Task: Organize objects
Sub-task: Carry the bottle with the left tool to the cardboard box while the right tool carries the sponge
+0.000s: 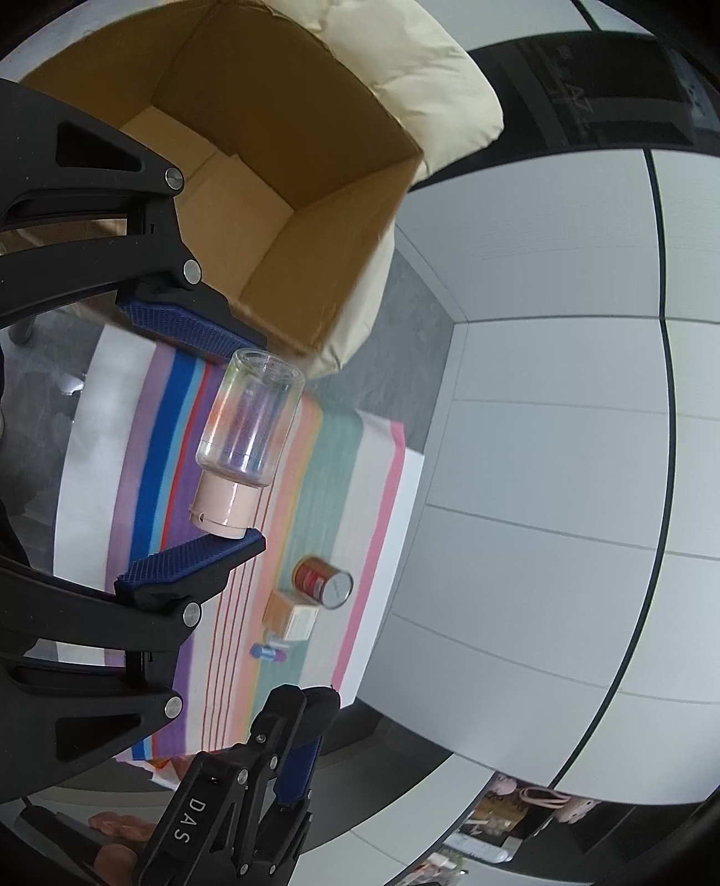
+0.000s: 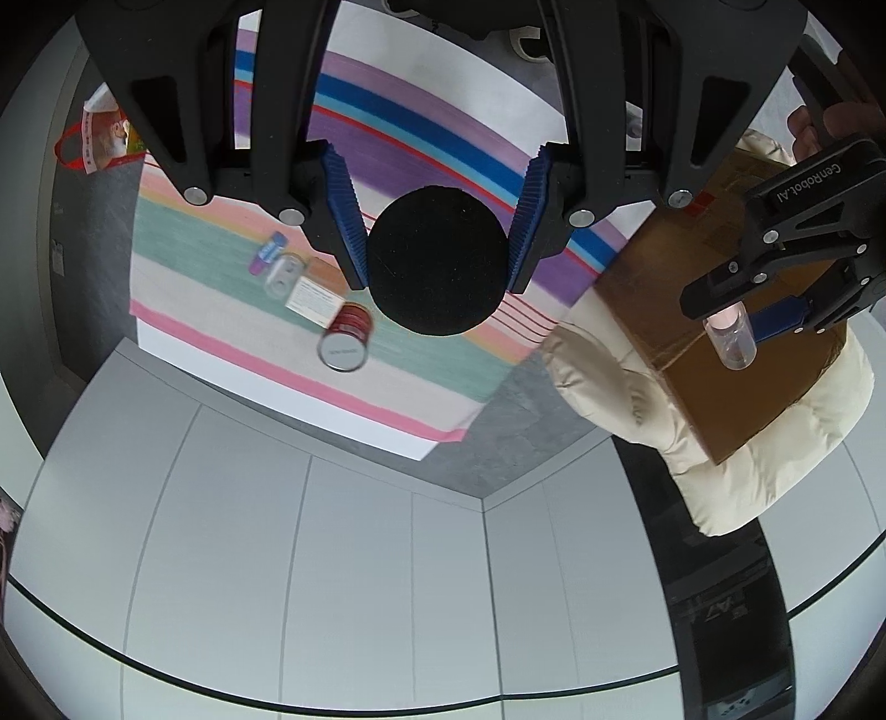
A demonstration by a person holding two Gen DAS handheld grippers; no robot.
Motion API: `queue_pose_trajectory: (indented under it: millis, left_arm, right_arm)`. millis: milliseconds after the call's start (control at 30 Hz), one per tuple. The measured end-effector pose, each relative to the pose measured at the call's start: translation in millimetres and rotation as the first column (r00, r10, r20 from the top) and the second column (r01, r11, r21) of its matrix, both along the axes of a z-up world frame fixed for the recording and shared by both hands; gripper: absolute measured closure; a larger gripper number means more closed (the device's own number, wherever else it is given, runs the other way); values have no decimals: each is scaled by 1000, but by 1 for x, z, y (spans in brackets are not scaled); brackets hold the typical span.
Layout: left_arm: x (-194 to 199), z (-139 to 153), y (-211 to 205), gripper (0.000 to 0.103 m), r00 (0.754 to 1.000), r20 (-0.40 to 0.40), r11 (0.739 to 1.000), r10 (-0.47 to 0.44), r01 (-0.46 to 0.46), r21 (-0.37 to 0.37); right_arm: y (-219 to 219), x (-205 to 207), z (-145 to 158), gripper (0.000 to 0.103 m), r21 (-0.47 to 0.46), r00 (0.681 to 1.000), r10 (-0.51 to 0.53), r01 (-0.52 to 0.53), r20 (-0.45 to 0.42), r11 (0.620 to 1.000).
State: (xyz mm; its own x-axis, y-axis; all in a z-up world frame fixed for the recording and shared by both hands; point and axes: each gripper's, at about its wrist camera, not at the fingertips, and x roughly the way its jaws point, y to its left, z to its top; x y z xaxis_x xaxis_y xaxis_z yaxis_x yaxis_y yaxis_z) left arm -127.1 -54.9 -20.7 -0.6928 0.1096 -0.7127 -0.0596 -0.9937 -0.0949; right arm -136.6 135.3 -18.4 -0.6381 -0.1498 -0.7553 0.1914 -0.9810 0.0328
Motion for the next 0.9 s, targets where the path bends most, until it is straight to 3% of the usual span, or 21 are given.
queue_pose_trajectory:
  millis: [900]
  left_arm:
    - [34, -1, -120, 38, 976, 5, 976, 217, -217, -15]
  right_arm:
    - [-129, -6, 0, 52, 11, 977, 212, -211, -11, 977]
